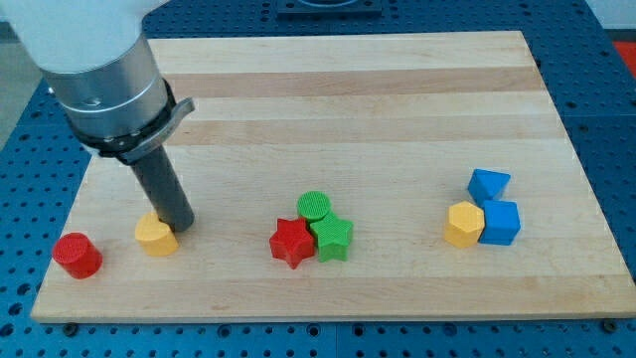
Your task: Push yellow heart into red circle
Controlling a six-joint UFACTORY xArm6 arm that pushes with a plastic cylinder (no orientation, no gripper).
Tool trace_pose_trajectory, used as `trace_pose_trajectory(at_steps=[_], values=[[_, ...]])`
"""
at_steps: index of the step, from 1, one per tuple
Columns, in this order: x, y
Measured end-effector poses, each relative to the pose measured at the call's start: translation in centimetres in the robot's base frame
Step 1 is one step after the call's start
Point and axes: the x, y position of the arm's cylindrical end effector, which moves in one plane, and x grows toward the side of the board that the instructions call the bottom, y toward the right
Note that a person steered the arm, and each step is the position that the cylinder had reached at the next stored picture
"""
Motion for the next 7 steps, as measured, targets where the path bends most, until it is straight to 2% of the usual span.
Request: trace_pose_trajectory(at_steps=[2, 3, 4, 7], values=[[0.0, -1.6], [0.0, -0.1], [0.0, 6.1], [2.4, 2.5]])
